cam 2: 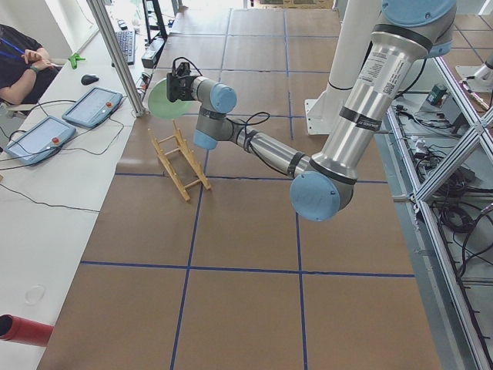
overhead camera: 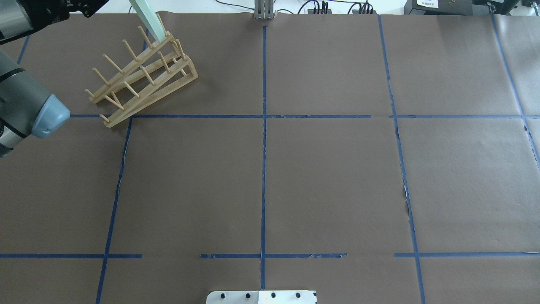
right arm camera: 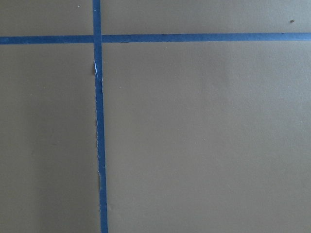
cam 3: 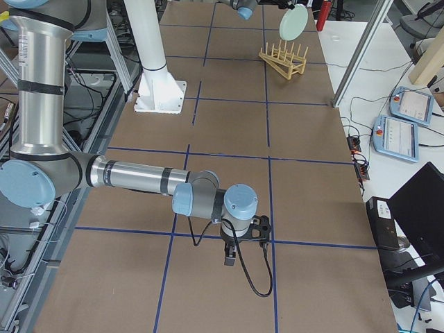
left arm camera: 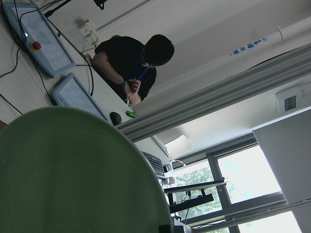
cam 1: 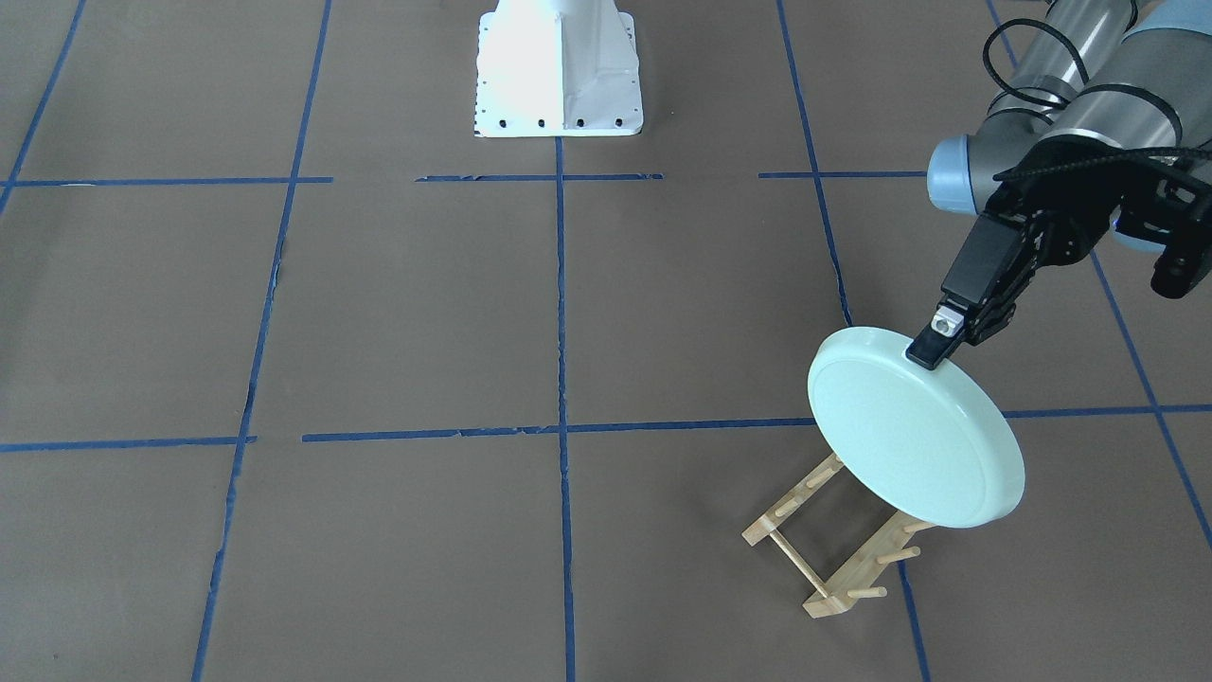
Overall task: Place plate on rack
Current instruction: 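Carry the upright plate with the left gripper above the rack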
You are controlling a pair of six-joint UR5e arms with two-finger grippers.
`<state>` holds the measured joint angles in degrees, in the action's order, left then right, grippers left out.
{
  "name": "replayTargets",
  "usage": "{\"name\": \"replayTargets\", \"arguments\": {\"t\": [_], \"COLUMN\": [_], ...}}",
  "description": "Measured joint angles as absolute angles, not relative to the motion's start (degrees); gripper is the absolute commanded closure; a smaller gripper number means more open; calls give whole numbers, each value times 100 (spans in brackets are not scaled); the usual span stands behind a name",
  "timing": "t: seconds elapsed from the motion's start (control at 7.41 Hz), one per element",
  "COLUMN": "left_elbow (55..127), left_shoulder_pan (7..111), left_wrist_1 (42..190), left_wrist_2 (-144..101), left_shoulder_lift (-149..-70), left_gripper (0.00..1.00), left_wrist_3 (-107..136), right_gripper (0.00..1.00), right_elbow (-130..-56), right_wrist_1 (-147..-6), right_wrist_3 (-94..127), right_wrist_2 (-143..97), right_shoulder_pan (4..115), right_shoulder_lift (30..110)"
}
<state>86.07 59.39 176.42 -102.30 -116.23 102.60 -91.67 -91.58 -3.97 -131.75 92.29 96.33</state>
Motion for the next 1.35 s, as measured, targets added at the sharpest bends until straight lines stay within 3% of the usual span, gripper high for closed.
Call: {"name": "replayTargets", "arguments": {"t": [0.54,1.35], "left_elbow": [7874,7354], "left_shoulder_pan": [5927,5791], "left_wrist_1": [17794,18159], "left_wrist_2": [-10073,-9988], "left_shoulder_lift": [-11978,-12016], "left_gripper": [100,100], "left_wrist_3": [10266,10249], "right_gripper": [0,0], "right_elbow": [-9167,-9167], "right_wrist_1": [-9158,-9158], "right_wrist_3": [-401,-396], "right_wrist_2": [-13175,-13175], "right_shoulder_pan": [9231,9230], "right_shoulder_lift": [9633,9633]}}
